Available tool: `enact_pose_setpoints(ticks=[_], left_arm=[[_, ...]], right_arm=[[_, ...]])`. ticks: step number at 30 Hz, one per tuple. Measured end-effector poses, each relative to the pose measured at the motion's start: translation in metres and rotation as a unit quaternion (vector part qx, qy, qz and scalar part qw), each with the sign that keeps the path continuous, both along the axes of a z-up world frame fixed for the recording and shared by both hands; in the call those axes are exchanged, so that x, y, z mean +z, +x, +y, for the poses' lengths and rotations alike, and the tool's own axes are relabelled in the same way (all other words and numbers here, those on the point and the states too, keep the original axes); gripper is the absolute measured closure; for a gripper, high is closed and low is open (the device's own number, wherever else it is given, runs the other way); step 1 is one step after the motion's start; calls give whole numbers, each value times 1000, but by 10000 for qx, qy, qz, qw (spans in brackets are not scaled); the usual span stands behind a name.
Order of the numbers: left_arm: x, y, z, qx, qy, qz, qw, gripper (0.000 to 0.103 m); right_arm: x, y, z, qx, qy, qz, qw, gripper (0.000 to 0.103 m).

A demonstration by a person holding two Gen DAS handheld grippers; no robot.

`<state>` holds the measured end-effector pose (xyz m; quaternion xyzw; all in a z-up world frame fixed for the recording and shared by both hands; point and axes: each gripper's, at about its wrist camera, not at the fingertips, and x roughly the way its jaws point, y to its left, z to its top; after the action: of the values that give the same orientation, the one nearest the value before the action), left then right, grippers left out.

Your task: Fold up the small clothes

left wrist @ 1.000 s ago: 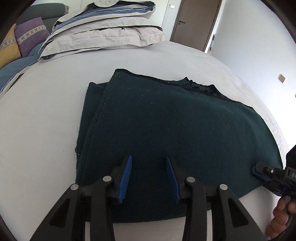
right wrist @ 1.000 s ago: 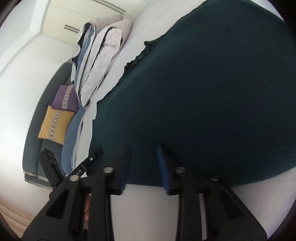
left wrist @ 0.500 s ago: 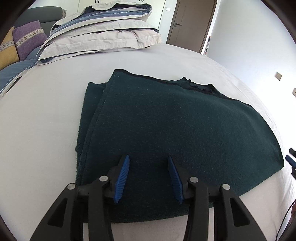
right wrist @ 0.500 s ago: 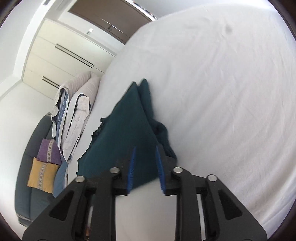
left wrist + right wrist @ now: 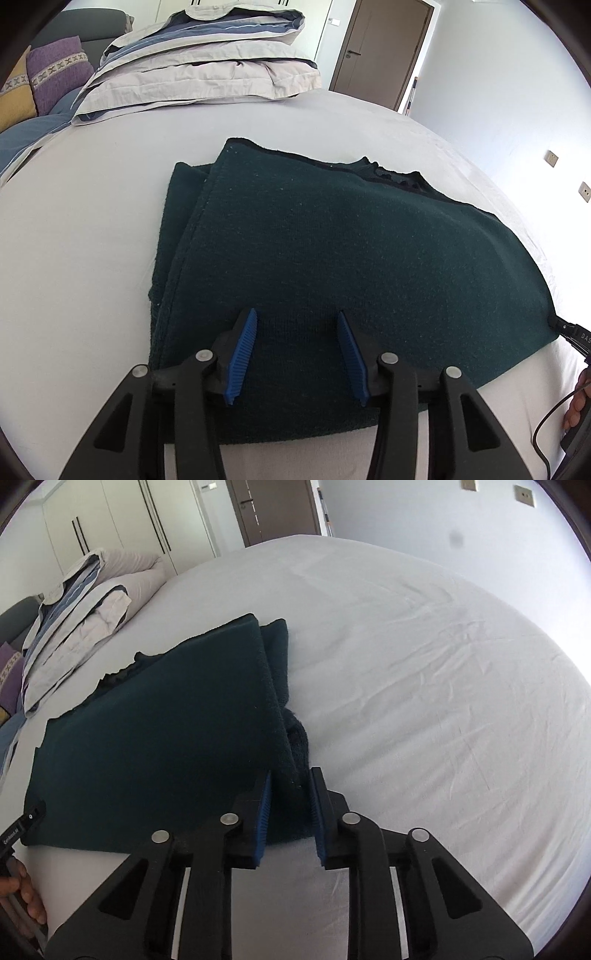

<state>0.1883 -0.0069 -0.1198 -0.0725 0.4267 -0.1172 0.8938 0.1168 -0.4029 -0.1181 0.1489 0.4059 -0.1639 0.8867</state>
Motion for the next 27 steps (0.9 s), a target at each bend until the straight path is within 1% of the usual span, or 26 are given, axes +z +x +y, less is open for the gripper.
enact_pose_setpoints(ticks=[3, 6, 11, 15, 19, 20, 22, 23, 24, 26, 27], left_arm=[[0, 0, -1, 2, 26, -10, 10000, 54], [0, 1, 0, 4, 8, 13, 10000, 54], [2, -1, 3, -10, -29, 204, 9998, 54], [1, -3, 3, -53, 32, 216, 9997, 54], [0, -3, 3, -58, 83, 219, 9997, 54], [0, -3, 3, -61, 81, 218, 9997, 54], [-1, -2, 4, -60, 66, 213, 9997, 54], [-1, -2, 4, -57, 65, 204, 9998, 54], [-1, -3, 4, -53, 71, 195, 9998, 54], [-1, -3, 3, -39, 84, 178, 9998, 53], [-1, -3, 2, -31, 95, 173, 9998, 53]], right_arm=[[0, 0, 4, 134, -132, 33, 9998, 97], [2, -3, 2, 142, -63, 63, 9999, 98], [10, -20, -3, 91, 178, 43, 9998, 99], [-7, -28, -6, 70, 260, 118, 9996, 99], [-9, -25, -9, 61, 374, 30, 9993, 96], [-9, -23, -11, 31, 382, 79, 9992, 89], [-2, -27, -12, -179, 229, 82, 9995, 71], [3, -31, -12, -354, 154, 27, 9993, 51], [11, -37, -12, -532, 104, -158, 9984, 44], [24, -40, -8, -535, 213, -375, 9976, 44], [30, -38, -3, -397, 383, -513, 9972, 44]])
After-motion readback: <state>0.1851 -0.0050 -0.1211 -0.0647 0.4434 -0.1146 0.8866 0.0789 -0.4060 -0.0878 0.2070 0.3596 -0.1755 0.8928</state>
